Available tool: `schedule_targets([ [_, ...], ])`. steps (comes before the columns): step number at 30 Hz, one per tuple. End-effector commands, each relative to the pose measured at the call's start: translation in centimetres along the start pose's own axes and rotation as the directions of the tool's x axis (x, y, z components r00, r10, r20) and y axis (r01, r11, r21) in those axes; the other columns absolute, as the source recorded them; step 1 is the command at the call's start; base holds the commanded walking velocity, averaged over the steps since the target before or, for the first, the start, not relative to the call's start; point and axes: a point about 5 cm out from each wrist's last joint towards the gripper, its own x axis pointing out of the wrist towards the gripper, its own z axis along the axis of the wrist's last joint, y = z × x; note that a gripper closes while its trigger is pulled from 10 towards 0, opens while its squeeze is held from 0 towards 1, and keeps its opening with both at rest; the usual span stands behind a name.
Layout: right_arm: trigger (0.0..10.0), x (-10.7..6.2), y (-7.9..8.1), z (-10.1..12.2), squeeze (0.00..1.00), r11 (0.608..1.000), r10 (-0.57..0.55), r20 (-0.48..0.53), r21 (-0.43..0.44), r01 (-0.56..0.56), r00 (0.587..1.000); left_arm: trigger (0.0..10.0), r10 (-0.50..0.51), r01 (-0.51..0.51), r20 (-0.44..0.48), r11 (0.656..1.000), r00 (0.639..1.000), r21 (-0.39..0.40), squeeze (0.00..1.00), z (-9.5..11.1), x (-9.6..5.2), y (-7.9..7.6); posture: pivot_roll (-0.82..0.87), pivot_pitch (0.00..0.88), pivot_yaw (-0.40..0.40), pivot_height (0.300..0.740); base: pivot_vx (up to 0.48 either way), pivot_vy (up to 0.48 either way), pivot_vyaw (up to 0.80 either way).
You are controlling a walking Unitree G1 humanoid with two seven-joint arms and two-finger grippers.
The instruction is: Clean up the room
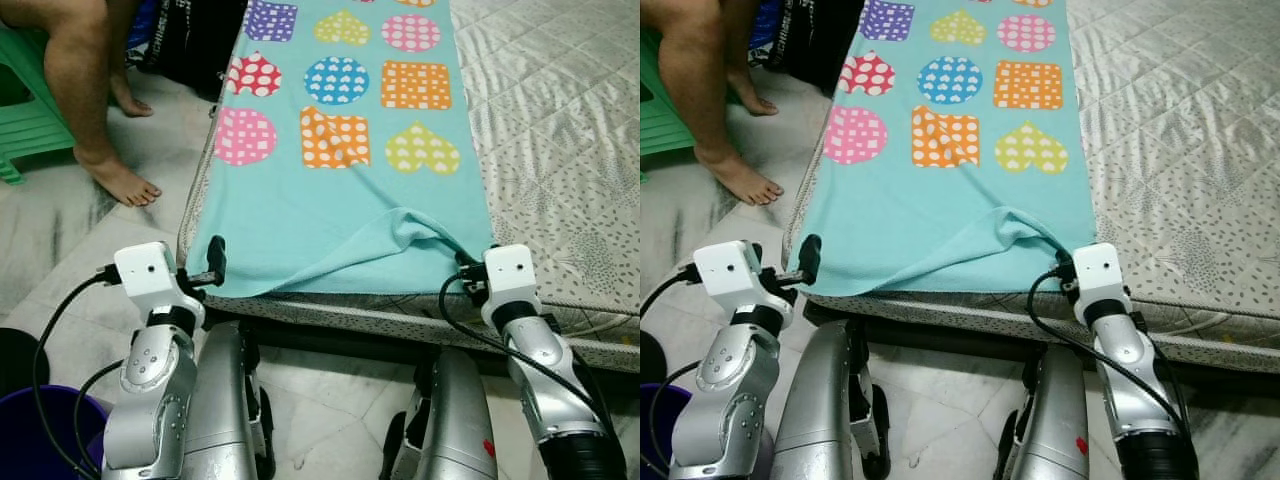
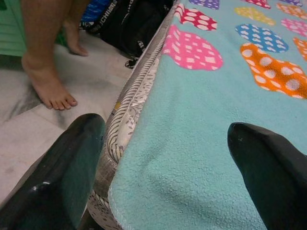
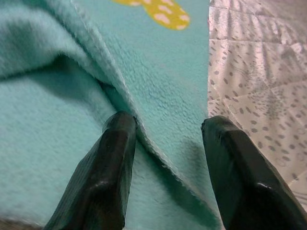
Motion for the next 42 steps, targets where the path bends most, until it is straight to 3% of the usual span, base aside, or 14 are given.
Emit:
schedule_targets([
  [1, 10.0, 0.0, 0.2, -0.6, 0.00, 0.999, 0.009, -0.008, -0.034, -0.009, 1.000, 10.0, 0.002, -0.002, -0.006, 1.000, 1.000, 0.005, 0.00, -0.1, 0.0, 0.1, 0.11, 0.276, 0.009, 0.518, 0.000, 0.000, 0.00],
  [15, 10.0, 0.5, -0.2, -1.6, 0.00, 0.994, 0.022, -0.032, -0.108, -0.025, 0.999, 10.0, 0.017, -0.017, -0.006, 1.000, 1.000, 0.007, 0.00, -0.1, -0.2, 0.4, 0.12, 0.278, 0.005, 0.518, 0.000, 0.000, 0.00],
  [16, 8.4, 0.5, -0.3, -1.8, 0.00, 0.993, 0.018, -0.038, -0.118, -0.023, 0.999, 10.0, 0.017, -0.017, -0.006, 1.000, 1.000, 0.006, 0.00, -0.1, -0.2, 0.4, 0.12, 0.280, 0.002, 0.518, 0.000, 0.000, 0.00],
  [17, 8.4, 0.5, -0.3, -1.9, 0.00, 0.992, 0.016, -0.041, -0.126, -0.021, 0.999, 10.0, 0.016, -0.016, -0.006, 1.000, 1.000, 0.006, 0.00, -0.1, -0.2, 0.4, 0.12, 0.280, 0.002, 0.518, 0.000, 0.000, 0.00],
  [19, 0.0, 0.6, -0.7, -2.0, 0.00, 0.991, -0.004, -0.046, -0.131, -0.002, 0.999, 10.0, 0.015, -0.015, -0.004, 1.000, 1.000, 0.006, 0.00, -0.1, -0.1, 0.3, 0.12, 0.280, 0.002, 0.518, 0.000, 0.000, 0.00],
  [28, 0.0, 0.5, -1.9, -2.2, 0.00, 0.995, -0.061, -0.059, -0.088, 0.056, 0.996, 10.0, 0.018, -0.018, -0.001, 1.000, 1.000, 0.008, 0.00, 0.0, -0.1, 0.4, 0.11, 0.281, 0.006, 0.518, 0.000, 0.000, 0.00],
  [42, 0.0, -0.9, -2.3, -2.4, 0.00, 0.998, -0.052, -0.035, -0.045, 0.050, 0.998, 10.0, 0.013, -0.013, 0.001, 1.000, 1.000, 0.003, 0.00, 0.0, 0.1, 0.3, 0.10, 0.277, 0.005, 0.518, 0.000, 0.000, 0.00],
])
